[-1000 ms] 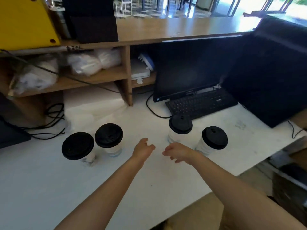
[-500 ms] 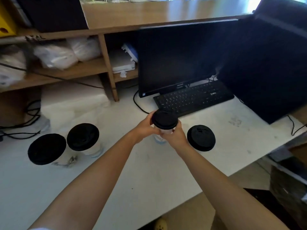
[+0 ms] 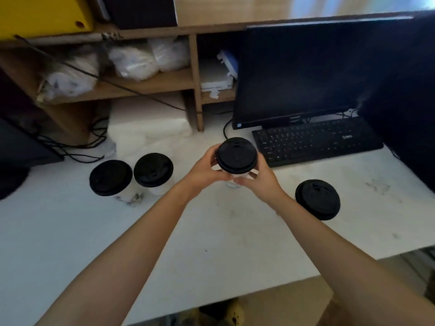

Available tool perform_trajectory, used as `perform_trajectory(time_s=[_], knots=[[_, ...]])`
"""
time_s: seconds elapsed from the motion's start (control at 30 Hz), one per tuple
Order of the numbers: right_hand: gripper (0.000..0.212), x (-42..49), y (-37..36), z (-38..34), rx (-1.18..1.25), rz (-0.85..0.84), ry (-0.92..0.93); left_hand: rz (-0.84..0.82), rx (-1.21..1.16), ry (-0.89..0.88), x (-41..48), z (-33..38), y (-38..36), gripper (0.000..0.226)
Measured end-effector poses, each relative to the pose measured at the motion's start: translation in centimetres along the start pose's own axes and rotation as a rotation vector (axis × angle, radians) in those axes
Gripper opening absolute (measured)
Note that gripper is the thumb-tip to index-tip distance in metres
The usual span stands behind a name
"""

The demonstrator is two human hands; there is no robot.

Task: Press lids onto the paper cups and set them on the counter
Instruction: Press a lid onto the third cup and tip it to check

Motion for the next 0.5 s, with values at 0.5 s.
perform_trajectory(time_s=[0.5], knots=[[0.075, -6.5, -13.6, -0.4, 0.050, -0.480, 0.090, 0.415, -0.066, 0.092, -16.8, -8.0, 7.0, 0.071]])
Point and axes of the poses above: each hand's wrist, its own x-axis towards the middle knuckle, its own y-axis out of the back of the hand, z = x × y, the point moved 2 cm from there along x, towards the middle knuckle, and after that the axes turned 7 degrees about y, right-handed, at the moved point
